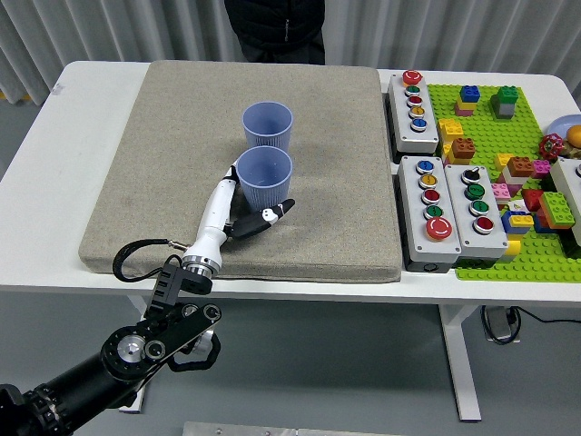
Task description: Pick cup pour cup place
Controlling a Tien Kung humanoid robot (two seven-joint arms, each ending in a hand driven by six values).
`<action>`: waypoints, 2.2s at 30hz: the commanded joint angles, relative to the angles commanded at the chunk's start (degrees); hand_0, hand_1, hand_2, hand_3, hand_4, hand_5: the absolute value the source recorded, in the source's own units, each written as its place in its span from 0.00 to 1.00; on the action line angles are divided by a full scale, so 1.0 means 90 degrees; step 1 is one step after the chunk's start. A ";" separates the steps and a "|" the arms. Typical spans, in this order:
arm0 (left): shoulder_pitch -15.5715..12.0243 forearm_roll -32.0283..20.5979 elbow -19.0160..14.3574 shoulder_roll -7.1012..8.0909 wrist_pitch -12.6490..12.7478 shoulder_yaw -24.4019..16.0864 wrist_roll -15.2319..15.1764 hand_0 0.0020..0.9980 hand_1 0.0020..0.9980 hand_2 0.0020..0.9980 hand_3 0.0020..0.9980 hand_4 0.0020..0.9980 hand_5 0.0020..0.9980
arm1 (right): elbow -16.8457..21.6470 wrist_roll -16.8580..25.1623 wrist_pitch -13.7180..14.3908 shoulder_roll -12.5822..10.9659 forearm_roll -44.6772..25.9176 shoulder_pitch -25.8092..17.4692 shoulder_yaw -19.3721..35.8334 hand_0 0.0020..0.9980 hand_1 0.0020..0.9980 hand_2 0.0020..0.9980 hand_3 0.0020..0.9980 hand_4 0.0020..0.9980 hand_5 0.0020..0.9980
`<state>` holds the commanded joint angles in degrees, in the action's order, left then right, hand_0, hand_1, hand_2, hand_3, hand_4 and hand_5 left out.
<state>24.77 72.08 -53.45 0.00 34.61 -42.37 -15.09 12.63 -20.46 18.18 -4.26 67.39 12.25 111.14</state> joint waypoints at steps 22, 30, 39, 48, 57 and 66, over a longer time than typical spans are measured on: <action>0.0092 0.0073 0.0044 0.0000 0.0017 0.0043 0.0076 0.89 0.91 1.00 1.00 0.99 0.47 | 0.0000 -0.0014 -0.0020 -0.0001 0.0050 -0.0015 0.0040 0.68 0.62 0.57 0.58 0.00 0.17; 0.0089 0.0136 0.0073 0.0000 0.0067 0.0060 0.0104 0.88 0.90 1.00 1.00 0.98 0.46 | 0.0001 -0.0023 -0.0034 0.0000 0.0083 -0.0038 0.0062 0.68 0.62 0.57 0.58 0.00 0.17; 0.0103 0.0163 0.0055 0.0000 0.0225 0.0104 0.0063 0.82 0.84 1.00 1.00 0.96 0.43 | 0.0002 -0.0035 -0.0045 0.0000 0.0106 -0.0032 0.0081 0.68 0.62 0.57 0.58 0.00 0.17; 0.0132 0.0108 0.0059 0.0000 0.0264 0.0159 0.0003 0.78 0.80 0.95 1.00 0.95 0.41 | 0.0002 -0.0033 -0.0046 -0.0002 0.0093 -0.0026 0.0073 0.68 0.62 0.56 0.58 0.00 0.17; 0.0140 -0.0027 0.0074 0.0000 0.0264 0.0185 -0.0106 0.76 0.79 0.90 0.93 0.94 0.41 | 0.0003 -0.0037 -0.0051 -0.0002 0.0109 -0.0023 0.0087 0.68 0.62 0.57 0.58 0.00 0.17; 0.0158 -0.0026 0.0080 0.0000 0.0264 0.0197 -0.0133 0.75 0.73 0.78 0.74 0.93 0.39 | 0.0005 -0.0046 -0.0045 -0.0001 0.0099 -0.0006 0.0077 0.68 0.62 0.57 0.58 0.00 0.17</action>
<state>26.20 71.85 -52.73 0.00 36.98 -40.60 -16.29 12.67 -20.87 17.78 -4.27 68.28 12.20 111.83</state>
